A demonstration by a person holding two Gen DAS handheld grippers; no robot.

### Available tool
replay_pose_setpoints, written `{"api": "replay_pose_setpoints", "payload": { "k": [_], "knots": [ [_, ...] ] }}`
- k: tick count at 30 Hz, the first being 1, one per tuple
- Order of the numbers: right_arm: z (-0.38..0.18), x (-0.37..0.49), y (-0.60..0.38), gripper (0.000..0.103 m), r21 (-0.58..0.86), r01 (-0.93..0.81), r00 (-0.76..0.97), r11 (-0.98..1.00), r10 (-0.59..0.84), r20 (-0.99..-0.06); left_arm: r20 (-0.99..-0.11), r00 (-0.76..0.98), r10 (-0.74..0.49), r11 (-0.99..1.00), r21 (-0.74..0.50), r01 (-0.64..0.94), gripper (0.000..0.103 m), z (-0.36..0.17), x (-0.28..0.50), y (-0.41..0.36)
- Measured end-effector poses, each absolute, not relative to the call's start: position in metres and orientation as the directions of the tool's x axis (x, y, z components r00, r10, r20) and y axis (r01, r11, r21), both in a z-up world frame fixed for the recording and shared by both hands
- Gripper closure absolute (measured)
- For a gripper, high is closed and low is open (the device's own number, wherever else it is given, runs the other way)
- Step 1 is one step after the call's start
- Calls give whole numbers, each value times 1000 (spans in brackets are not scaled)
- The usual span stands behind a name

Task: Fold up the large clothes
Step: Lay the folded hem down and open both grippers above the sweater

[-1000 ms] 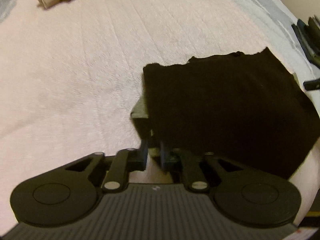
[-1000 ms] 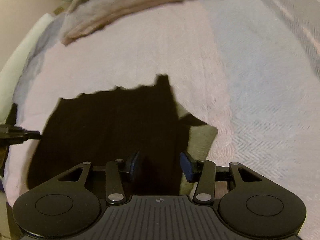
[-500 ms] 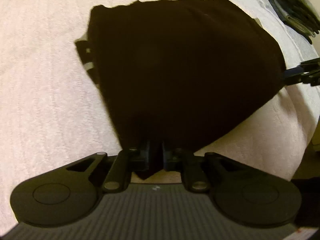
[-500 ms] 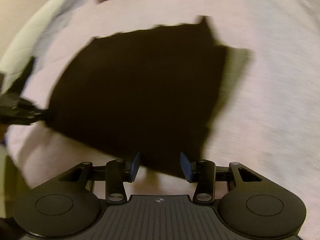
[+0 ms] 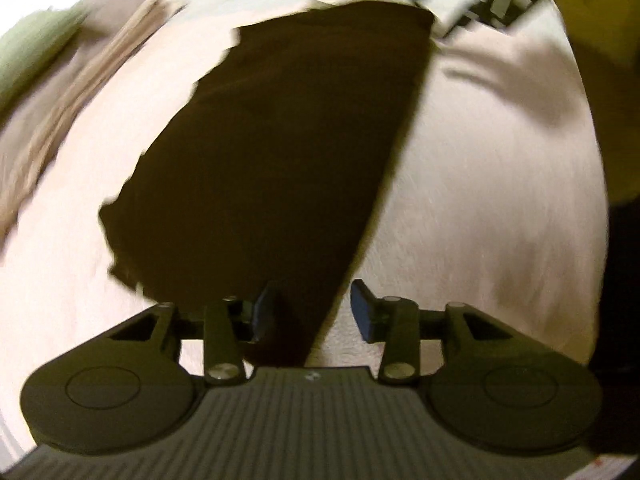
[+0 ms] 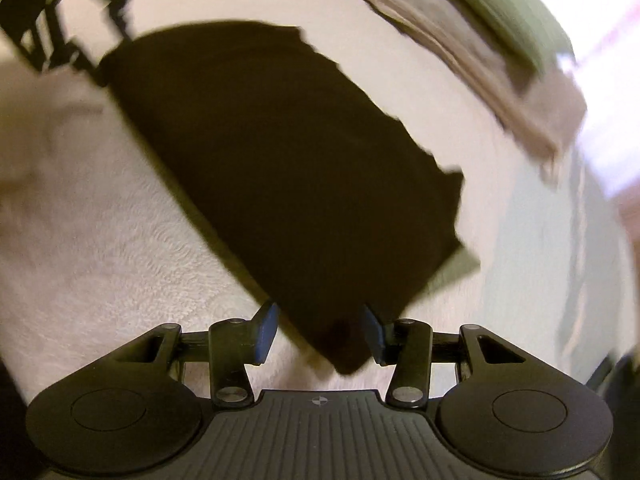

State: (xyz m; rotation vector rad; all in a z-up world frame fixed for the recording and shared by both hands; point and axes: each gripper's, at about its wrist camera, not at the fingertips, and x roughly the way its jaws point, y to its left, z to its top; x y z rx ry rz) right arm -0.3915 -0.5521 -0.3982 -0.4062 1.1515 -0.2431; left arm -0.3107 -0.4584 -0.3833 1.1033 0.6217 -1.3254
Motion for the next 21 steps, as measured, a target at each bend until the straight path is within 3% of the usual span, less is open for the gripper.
{"api": "replay_pose_setpoints", "payload": {
  "k": [5, 8, 9, 10, 11, 13, 19, 20, 21],
  "knots": [
    [-448, -383, -534, 58, -611, -204, 396, 765, -506, -766, -835, 333, -438, -214, 457, 863, 65, -418, -323, -449],
    [-484, -392, -541, 58, -685, -303, 400, 663, -563, -723, -821, 371, -433, -208, 492, 845, 83, -426, -320, -441],
    [-490, -398, -545, 60, -704, -323, 398, 632, -584, -707, -821, 372, -433, -207, 492, 846, 84, -427, -321, -440],
    [-491, -403, -553, 82, -711, -311, 390, 631, -597, -701, -821, 371, -433, -202, 489, 848, 86, -426, -320, -436],
    [-490, -408, -566, 89, -706, -270, 385, 655, -599, -703, -821, 370, -436, -196, 487, 851, 86, -422, -311, -420],
    [-486, -423, -581, 93, -707, -232, 373, 668, -610, -699, -825, 370, -428, -186, 481, 857, 87, -421, -308, -422],
    [-476, -431, -590, 90, -682, -236, 376, 692, -582, -721, -866, 341, -366, -113, 406, 907, 84, -405, -298, -432],
    [-473, -430, -593, 87, -673, -230, 366, 703, -578, -730, -874, 338, -349, -89, 391, 916, 79, -399, -297, -431],
    [-471, -428, -595, 74, -665, -222, 339, 713, -583, -738, -879, 342, -333, -80, 387, 919, 77, -393, -295, -428]
  ]
}}
